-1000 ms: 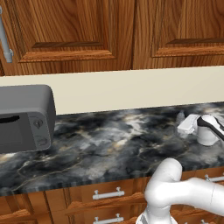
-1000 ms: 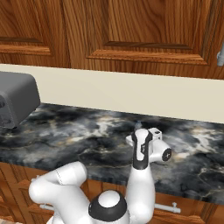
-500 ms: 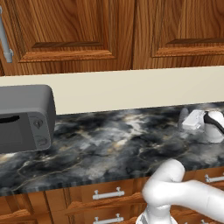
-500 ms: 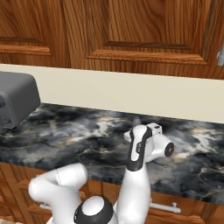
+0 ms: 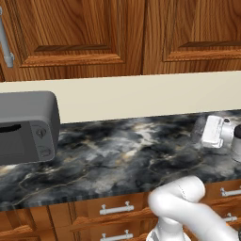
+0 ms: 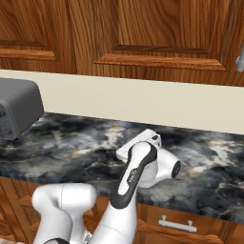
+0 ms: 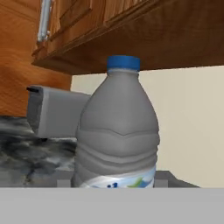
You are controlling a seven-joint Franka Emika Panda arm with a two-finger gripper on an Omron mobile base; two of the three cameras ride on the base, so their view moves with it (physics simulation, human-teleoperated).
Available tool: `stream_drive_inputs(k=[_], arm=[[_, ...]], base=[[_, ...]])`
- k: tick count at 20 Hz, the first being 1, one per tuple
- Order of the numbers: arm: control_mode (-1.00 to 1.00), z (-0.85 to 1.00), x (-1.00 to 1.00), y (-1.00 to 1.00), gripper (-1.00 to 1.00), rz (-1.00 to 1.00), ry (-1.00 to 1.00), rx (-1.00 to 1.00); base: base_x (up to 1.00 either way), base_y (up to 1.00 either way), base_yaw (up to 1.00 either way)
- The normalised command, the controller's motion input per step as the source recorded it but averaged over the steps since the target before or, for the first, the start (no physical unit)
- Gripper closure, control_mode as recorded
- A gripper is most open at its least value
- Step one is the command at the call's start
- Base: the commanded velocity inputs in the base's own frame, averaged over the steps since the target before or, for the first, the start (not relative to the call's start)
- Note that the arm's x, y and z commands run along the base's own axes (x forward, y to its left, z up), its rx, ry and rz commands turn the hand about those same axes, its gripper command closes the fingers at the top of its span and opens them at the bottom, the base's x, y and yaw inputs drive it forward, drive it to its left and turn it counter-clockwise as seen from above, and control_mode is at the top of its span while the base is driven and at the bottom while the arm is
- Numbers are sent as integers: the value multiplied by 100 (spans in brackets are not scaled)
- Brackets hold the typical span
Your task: Take the bottled waters from the counter and place them in the freezer to freeze. Close the freezer door after placing the bottles.
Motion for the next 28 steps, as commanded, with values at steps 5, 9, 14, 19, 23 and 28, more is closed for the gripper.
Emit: stream_drive_inputs(k=[5,9,14,19,23,28], arm=[[-100,60,-99,68,100,28,-26,-6],[-100,38,-85,49,100,33,-14,-2],[-100,11,-79,39,100,24,0,0],[-100,22,-53,48,100,11,13,-10],[-100,0,-4,11,100,1,37,-5],[-100,-7,-6,1,100,-5,17,-2]], base=[[0,0,0],[0,0,0],[0,0,0],[0,0,0],[0,0,0],[0,0,0]])
